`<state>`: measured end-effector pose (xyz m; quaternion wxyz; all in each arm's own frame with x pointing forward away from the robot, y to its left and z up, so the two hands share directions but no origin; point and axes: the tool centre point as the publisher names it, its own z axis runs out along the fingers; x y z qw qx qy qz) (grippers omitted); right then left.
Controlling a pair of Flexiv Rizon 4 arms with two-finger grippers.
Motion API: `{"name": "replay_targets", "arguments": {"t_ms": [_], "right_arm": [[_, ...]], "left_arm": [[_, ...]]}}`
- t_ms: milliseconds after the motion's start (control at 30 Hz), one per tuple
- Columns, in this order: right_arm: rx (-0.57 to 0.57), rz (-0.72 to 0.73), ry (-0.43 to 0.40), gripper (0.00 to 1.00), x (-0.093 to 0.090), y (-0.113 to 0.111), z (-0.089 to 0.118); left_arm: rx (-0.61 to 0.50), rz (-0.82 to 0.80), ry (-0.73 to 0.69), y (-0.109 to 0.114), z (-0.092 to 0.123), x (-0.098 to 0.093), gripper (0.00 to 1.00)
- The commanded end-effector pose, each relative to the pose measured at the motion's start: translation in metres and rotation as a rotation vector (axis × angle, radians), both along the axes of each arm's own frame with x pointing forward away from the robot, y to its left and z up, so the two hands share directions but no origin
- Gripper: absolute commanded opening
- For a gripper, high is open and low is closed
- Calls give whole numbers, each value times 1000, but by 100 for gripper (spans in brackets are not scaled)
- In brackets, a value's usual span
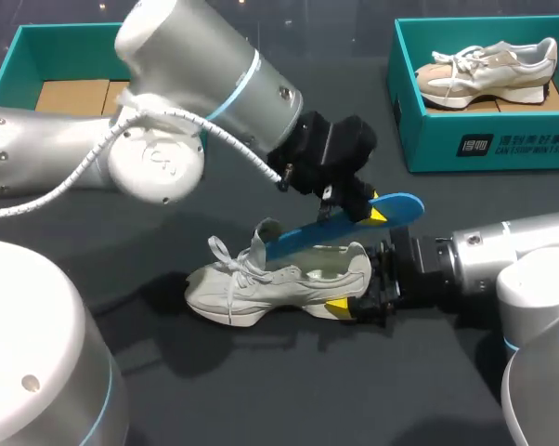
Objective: Take the shoe out of the shoebox, open the shoe tongue, remove and reinsert the insole, then place the shoe into the shoebox
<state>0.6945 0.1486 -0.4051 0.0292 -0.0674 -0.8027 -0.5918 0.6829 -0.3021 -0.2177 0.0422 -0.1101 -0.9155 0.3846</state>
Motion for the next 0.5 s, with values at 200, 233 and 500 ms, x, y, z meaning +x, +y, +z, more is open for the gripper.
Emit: {"name": "replay_targets", "arguments": {"t_ms": [200,233,500], "right_arm": [[-5,-1,2,0,-1,1,0],[-5,-1,2,0,-1,1,0],[-5,-1,2,0,-1,1,0]], "left_arm": [[-21,-91,92,-5,43,8,0],[-36,-102,103,-5,50,10,0],[-48,-113,117,-5,57,12,0]]}}
